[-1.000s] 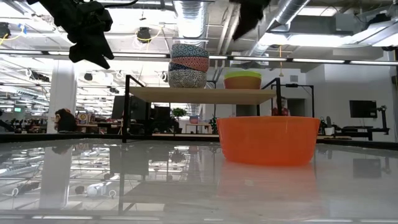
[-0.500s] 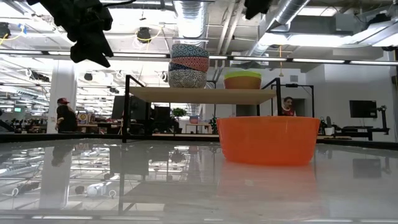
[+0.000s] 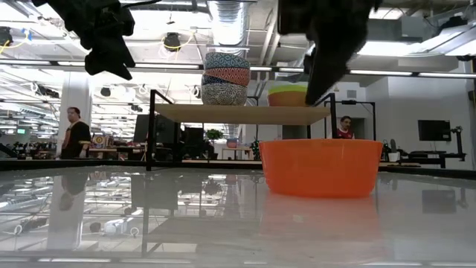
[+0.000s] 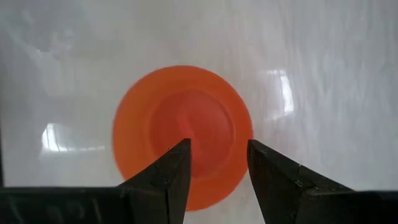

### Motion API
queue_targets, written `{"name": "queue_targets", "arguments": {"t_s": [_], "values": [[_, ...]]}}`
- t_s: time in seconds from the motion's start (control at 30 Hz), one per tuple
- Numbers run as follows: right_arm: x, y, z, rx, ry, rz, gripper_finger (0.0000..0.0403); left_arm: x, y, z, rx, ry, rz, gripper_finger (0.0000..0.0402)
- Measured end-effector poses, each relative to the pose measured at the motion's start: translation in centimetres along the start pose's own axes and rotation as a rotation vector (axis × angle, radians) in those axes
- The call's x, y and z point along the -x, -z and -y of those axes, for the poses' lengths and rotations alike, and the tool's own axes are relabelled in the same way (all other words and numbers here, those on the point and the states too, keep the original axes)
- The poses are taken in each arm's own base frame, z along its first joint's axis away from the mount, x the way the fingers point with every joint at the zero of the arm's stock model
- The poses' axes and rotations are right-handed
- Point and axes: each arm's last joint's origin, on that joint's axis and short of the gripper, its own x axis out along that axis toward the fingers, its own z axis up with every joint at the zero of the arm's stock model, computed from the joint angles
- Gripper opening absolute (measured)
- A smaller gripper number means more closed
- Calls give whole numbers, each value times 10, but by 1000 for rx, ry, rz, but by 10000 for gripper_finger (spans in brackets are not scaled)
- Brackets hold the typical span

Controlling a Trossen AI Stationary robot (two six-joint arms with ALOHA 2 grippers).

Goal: Place and stack bowls onto a shelf
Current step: Stack the orange bowl on top of the green bowl on the shelf

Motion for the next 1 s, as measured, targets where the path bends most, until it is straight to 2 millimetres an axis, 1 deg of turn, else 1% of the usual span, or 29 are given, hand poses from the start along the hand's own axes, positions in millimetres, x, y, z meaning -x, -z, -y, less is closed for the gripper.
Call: {"name": "queue_targets", "arguments": {"t_s": [0.17,0.4,0.6,0.77,0.83,0.9,1.0], "values": [[-21,15,9,-36,1,7,180,0,0,0,0,-3,0,190],[-38,28,19,-53,3,20,180,0,0,0,0,-4,1,190],[-48,38,26,-65,21,38,180,0,0,0,1,-16,3,190],[-49,39,26,-66,21,36,178,0,0,-1,6,-28,6,190],[-49,40,27,-70,24,28,164,0,0,-1,6,-28,6,190],[-49,39,27,-70,23,29,141,0,0,-1,6,-28,6,190],[-58,39,27,-74,27,19,101,0,0,-1,9,-28,7,190]]}}
